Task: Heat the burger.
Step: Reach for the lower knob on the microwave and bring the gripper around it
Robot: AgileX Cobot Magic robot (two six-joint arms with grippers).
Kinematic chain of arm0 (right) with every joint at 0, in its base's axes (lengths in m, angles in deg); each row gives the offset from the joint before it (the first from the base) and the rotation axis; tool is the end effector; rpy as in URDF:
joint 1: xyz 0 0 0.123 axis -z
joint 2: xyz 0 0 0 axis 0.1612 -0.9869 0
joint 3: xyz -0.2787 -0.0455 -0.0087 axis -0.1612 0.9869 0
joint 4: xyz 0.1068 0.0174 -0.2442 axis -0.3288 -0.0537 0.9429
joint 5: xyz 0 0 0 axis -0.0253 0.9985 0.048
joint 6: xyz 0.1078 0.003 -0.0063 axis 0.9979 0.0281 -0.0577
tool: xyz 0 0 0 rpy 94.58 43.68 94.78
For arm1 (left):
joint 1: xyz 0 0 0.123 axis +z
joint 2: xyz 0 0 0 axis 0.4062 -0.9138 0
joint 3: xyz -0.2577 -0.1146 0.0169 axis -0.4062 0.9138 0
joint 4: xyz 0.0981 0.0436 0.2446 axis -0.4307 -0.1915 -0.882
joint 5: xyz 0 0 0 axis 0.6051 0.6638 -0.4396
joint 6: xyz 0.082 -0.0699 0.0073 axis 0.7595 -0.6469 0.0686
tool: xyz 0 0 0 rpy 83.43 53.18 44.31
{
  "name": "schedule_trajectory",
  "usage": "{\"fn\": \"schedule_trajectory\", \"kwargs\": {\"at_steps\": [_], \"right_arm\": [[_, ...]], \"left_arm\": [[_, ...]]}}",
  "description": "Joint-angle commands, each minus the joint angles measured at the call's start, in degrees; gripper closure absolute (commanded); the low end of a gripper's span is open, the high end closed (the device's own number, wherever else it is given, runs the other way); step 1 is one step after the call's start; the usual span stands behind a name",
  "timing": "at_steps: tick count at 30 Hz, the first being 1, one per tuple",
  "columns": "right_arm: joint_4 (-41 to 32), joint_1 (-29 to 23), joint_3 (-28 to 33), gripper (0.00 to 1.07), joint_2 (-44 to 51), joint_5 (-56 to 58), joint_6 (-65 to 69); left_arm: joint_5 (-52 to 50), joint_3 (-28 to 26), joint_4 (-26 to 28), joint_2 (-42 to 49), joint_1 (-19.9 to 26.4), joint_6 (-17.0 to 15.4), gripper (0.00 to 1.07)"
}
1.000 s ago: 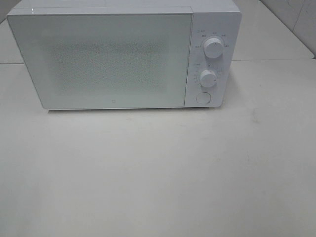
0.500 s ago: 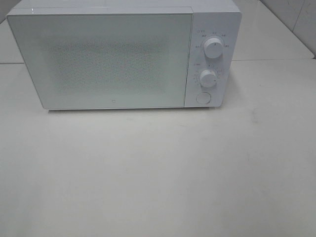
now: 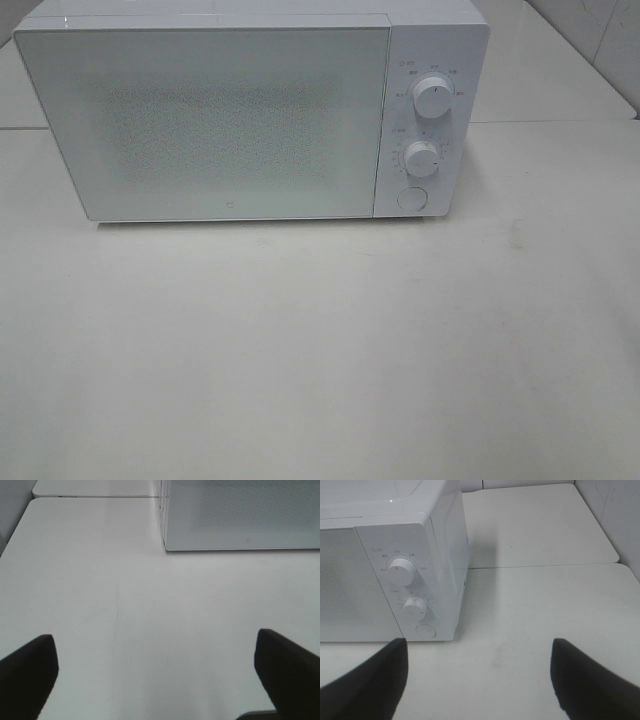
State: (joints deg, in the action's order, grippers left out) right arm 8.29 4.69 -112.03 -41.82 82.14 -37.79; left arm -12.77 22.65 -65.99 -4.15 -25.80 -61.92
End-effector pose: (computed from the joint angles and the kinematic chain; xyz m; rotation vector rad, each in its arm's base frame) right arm 0.1540 0.0123 0.2958 0.0176 1.8353 0.1259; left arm 0.0221 -0.0055 0.2814 0.0516 2.0387 -0.0703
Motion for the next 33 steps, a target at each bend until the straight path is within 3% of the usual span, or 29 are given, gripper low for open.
{"fn": "schedule_trajectory", "kwargs": {"at_steps": [1, 18, 21, 23, 29, 31, 33], "right_arm": [[0.00, 0.29, 0.17, 0.32, -4.18, -6.30, -0.17], [0.00, 0.29, 1.60, 0.32, -24.01, -34.49, 1.03], [-3.44, 0.29, 4.07, 0.32, -27.16, -42.11, -1.95], [-9.85, 0.17, 7.73, 0.32, -31.28, -50.99, -9.00], [-16.21, -2.41, 10.60, 0.32, -34.72, -59.19, -14.15], [-22.92, -8.37, 12.03, 0.32, -38.96, -66.41, -19.42], [-24.92, -10.08, 11.97, 0.32, -40.16, -67.78, -20.51]], "left_arm": [[-0.69, 0.17, 0.17, 1.38, 0.17, -0.34, 0.06], [-0.69, 0.17, 0.17, 1.38, 0.17, -0.34, 0.06], [-0.69, 0.17, 0.17, 1.38, 0.17, -0.34, 0.06], [-0.69, 0.17, 0.17, 1.38, 0.17, -0.34, 0.06], [-0.69, 0.17, 0.17, 1.38, 0.17, -0.34, 0.06], [-0.69, 0.17, 0.17, 1.38, 0.17, -0.34, 0.06], [-0.69, 0.17, 0.17, 1.38, 0.17, -0.34, 0.06]]}}
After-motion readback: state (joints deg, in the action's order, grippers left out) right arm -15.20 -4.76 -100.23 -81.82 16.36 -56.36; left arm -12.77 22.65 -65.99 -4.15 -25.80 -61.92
